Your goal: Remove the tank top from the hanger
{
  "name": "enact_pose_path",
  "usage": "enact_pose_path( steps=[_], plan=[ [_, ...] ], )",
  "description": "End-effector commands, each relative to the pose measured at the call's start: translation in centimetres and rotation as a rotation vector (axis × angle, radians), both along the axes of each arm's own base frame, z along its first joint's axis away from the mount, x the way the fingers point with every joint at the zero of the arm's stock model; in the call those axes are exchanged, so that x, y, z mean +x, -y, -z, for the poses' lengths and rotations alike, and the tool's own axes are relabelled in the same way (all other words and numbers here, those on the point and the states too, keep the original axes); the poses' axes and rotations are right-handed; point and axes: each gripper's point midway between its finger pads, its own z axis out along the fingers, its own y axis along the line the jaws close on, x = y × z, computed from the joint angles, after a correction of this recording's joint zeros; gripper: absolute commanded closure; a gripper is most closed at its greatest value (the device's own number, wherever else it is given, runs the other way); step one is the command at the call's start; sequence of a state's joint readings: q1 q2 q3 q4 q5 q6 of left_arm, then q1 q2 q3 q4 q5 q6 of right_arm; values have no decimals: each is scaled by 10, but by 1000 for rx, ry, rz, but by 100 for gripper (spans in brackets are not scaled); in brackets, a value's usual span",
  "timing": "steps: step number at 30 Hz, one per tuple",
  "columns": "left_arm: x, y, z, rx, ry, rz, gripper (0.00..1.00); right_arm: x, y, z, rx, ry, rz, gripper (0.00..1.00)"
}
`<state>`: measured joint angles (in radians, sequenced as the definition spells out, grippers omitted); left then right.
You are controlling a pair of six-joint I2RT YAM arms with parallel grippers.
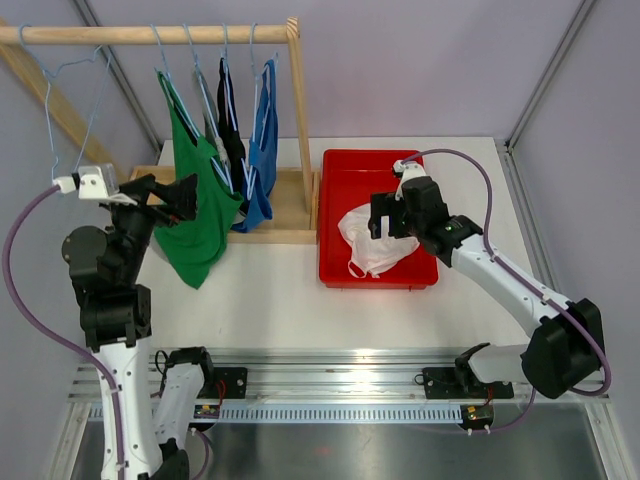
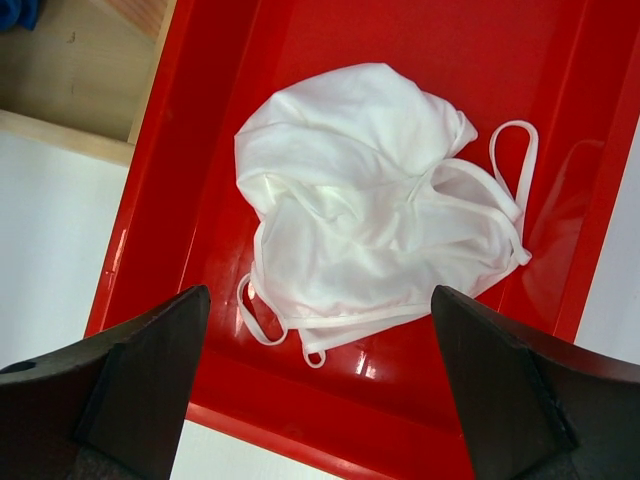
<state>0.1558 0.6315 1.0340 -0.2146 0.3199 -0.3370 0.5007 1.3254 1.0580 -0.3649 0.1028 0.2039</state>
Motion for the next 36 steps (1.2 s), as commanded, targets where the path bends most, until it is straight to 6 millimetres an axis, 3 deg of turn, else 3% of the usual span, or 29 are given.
enact_pose_path(
  steps=[1, 3, 4, 6, 8, 10, 11, 13, 14, 15, 16, 17, 20, 30, 36],
  plan=[
    [-7, 17, -59, -3, 118, 94, 1, 1, -4, -15, 66, 51, 4, 1],
    [12, 14, -63, -12, 81, 94, 1, 0, -3, -10, 66, 43, 6, 1],
    [10, 15, -79, -12, 97, 97, 1, -1, -3, -8, 66, 36, 5, 0],
    [30, 13, -79, -21, 53, 101, 1, 0, -5, -5, 70, 27, 3, 0],
    [36, 17, -90, -22, 45, 111, 1, -1, -6, -2, 70, 15, -2, 1],
    [55, 18, -84, -16, 6, 89, 2, -1, -8, -1, 74, 11, -7, 1],
    [55, 18, -95, -10, 22, 76, 2, -1, -8, -1, 79, 10, -10, 0],
    [74, 17, -87, -4, -28, 43, 3, -2, -9, -1, 80, 8, -14, 1],
    [79, 17, -93, 0, -26, 32, 3, -3, -10, -2, 85, 12, -16, 0],
    [86, 6, -94, -2, -38, -31, 3, -3, -9, -1, 84, 9, -14, 1],
    [99, 17, -82, 14, -87, -17, 2, -3, -9, -2, 83, 13, -16, 0],
    [101, 17, -88, 18, -80, -32, 2, -4, -8, -2, 83, 14, -16, 1],
    [117, 17, -82, 24, -107, -91, 3, -6, -7, -2, 85, 17, -16, 1],
    [126, 7, -89, 28, -89, -259, 4, -6, -9, 2, 83, 4, -22, 1],
    [136, 0, -76, 51, -129, -314, 7, -6, -10, 6, 80, -7, -28, 1]
  ],
)
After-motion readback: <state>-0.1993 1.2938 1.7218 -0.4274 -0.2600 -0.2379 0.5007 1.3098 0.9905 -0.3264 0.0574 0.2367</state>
